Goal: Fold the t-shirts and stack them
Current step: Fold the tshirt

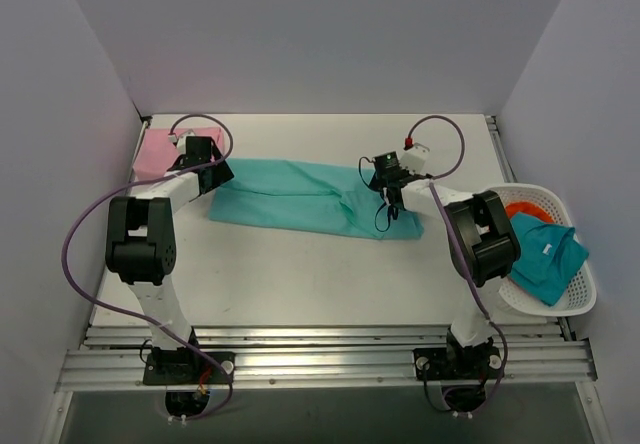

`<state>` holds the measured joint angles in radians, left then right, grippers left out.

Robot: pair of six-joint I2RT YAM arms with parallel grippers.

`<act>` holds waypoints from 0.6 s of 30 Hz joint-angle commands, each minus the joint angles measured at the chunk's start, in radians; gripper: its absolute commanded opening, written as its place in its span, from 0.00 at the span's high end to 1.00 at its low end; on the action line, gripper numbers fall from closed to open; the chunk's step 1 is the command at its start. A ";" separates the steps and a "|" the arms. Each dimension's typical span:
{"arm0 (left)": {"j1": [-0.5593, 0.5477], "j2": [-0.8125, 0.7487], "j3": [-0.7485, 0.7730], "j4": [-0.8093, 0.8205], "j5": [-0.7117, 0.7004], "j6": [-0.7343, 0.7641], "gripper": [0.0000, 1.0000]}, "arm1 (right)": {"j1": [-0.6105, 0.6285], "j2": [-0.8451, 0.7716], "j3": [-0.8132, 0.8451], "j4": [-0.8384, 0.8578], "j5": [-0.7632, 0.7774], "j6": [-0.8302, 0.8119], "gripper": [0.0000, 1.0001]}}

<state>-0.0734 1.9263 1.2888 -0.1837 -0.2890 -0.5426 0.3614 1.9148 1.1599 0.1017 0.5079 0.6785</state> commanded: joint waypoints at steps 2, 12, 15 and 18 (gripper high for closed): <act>-0.005 0.005 0.037 0.003 -0.022 -0.005 0.02 | -0.004 -0.025 0.026 -0.004 0.006 -0.020 0.06; -0.005 0.007 0.038 -0.002 -0.022 -0.003 0.02 | -0.009 0.042 -0.066 0.092 -0.051 0.018 0.31; -0.005 0.007 0.040 -0.003 -0.022 -0.003 0.02 | -0.012 0.070 -0.078 0.107 -0.063 0.021 0.41; -0.005 0.010 0.043 -0.008 -0.022 -0.003 0.02 | -0.024 0.090 -0.085 0.130 -0.092 0.027 0.70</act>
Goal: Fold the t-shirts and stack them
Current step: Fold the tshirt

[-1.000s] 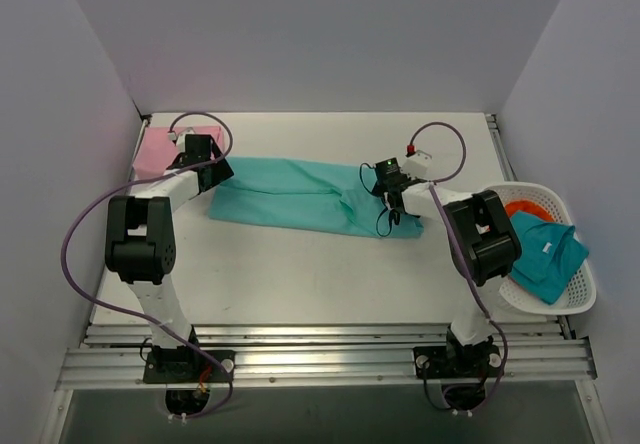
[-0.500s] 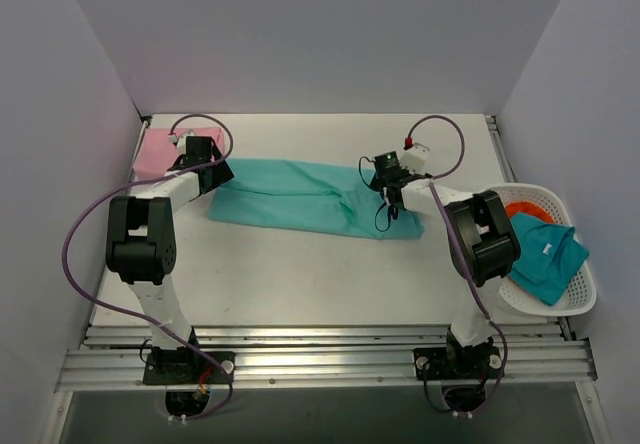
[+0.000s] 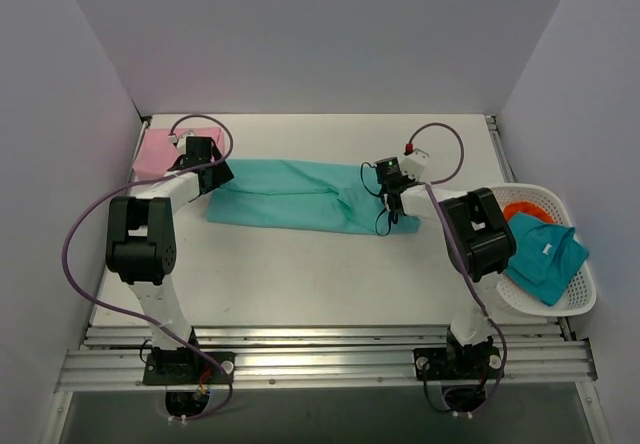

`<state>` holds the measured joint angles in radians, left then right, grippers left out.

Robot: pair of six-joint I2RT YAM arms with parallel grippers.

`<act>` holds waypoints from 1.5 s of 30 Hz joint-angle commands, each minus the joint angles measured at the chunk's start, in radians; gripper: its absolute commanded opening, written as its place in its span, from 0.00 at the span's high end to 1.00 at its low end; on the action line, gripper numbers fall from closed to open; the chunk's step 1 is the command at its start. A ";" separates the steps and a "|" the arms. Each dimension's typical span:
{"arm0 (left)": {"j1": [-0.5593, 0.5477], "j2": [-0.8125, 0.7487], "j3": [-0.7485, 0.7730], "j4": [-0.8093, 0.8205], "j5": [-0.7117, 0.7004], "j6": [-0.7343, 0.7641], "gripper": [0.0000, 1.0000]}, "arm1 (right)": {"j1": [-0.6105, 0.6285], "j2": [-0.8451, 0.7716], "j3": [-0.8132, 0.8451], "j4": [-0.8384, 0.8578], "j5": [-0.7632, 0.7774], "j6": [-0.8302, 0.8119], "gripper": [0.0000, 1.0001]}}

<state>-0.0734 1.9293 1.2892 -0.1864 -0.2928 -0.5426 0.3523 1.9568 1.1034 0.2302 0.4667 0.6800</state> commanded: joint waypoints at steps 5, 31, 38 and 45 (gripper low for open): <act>-0.006 0.014 0.050 -0.013 -0.013 -0.010 0.02 | -0.035 0.117 0.056 0.003 -0.088 0.027 0.90; -0.037 -0.038 0.021 0.030 -0.089 0.006 0.02 | -0.138 0.075 0.455 0.409 -0.211 -0.163 0.00; -0.049 -0.217 -0.010 0.019 -0.075 -0.017 0.03 | 0.064 -0.401 0.077 0.117 0.111 -0.027 0.00; -0.062 -0.380 -0.068 -0.065 -0.065 -0.042 0.04 | 0.368 -0.409 -0.045 -0.016 0.161 0.249 0.00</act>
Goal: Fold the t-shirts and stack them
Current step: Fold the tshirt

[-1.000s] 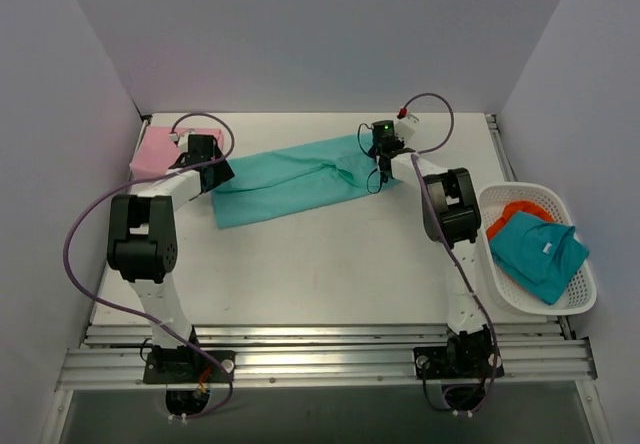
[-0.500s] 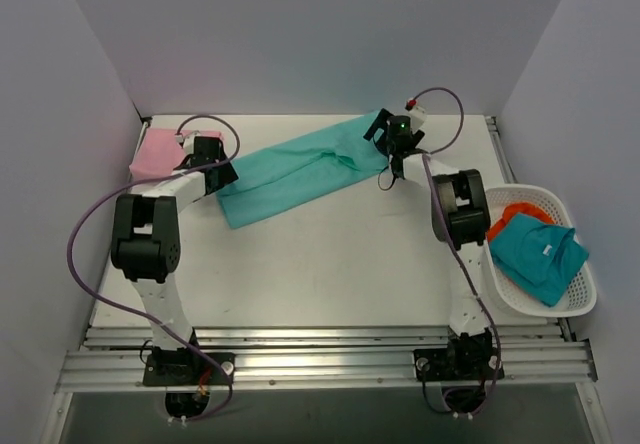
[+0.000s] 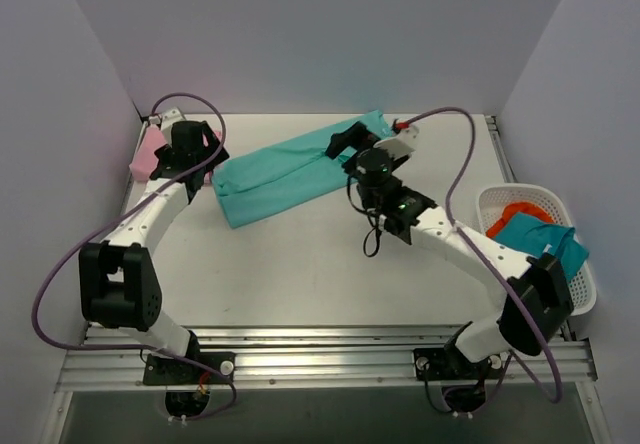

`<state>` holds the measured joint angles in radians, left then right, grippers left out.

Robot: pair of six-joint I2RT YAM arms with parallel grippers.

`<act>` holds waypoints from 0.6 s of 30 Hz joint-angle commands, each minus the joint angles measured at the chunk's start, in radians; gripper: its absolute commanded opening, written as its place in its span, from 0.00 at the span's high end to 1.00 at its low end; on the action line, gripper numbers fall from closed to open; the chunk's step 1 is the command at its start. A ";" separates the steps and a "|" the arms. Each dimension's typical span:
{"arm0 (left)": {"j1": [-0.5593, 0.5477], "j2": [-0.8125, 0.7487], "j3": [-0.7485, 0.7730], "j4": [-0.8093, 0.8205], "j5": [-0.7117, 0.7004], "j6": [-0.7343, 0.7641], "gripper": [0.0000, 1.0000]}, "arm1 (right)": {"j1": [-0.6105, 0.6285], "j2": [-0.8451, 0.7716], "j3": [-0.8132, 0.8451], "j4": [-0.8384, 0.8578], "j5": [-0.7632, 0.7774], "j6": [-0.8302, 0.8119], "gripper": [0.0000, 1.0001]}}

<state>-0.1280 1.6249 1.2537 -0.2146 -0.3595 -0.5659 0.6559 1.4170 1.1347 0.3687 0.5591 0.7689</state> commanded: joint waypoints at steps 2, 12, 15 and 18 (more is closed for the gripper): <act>-0.010 -0.130 -0.065 -0.058 0.010 -0.022 0.04 | 0.175 0.198 -0.058 -0.143 0.048 0.230 0.00; -0.038 -0.324 -0.131 -0.150 -0.022 -0.011 0.05 | 0.373 0.683 0.330 -0.159 -0.116 0.300 0.00; -0.047 -0.350 -0.134 -0.170 -0.029 -0.009 0.05 | 0.379 0.765 0.401 -0.146 -0.159 0.319 0.00; -0.051 -0.367 -0.148 -0.172 -0.042 -0.009 0.05 | 0.381 0.841 0.460 -0.139 -0.198 0.333 0.01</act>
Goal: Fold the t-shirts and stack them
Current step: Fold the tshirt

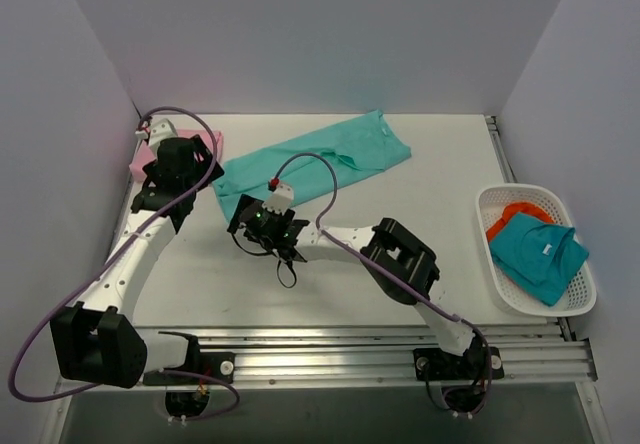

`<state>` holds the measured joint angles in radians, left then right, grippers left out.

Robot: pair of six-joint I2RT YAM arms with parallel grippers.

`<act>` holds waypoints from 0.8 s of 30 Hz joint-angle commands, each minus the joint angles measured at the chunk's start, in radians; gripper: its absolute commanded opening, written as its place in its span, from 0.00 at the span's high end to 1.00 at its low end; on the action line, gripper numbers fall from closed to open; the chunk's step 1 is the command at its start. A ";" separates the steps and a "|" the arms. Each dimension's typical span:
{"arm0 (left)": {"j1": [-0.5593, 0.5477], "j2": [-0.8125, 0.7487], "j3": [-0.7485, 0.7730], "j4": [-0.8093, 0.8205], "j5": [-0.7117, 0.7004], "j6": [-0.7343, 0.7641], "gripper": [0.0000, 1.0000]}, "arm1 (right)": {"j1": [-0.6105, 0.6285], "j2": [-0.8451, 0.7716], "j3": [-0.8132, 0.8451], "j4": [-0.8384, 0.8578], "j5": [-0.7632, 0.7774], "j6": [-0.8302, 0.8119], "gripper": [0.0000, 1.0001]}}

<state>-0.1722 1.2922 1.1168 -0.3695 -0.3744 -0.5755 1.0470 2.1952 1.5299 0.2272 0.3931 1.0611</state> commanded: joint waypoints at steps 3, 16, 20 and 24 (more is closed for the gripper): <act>-0.012 -0.045 -0.017 -0.025 -0.034 0.000 0.05 | -0.013 0.118 0.107 0.001 -0.045 0.045 0.01; -0.018 -0.042 -0.017 -0.011 -0.044 0.012 0.05 | -0.084 0.276 0.233 0.050 -0.138 0.048 0.15; -0.018 -0.039 -0.014 -0.016 -0.050 0.016 0.06 | -0.094 0.307 0.242 0.072 -0.154 0.051 0.40; -0.016 -0.044 -0.017 -0.014 -0.055 0.019 0.06 | -0.099 0.322 0.242 0.092 -0.177 0.042 0.74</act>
<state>-0.1879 1.2709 1.0889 -0.3939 -0.4091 -0.5682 0.9512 2.4660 1.7779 0.3916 0.2497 1.1126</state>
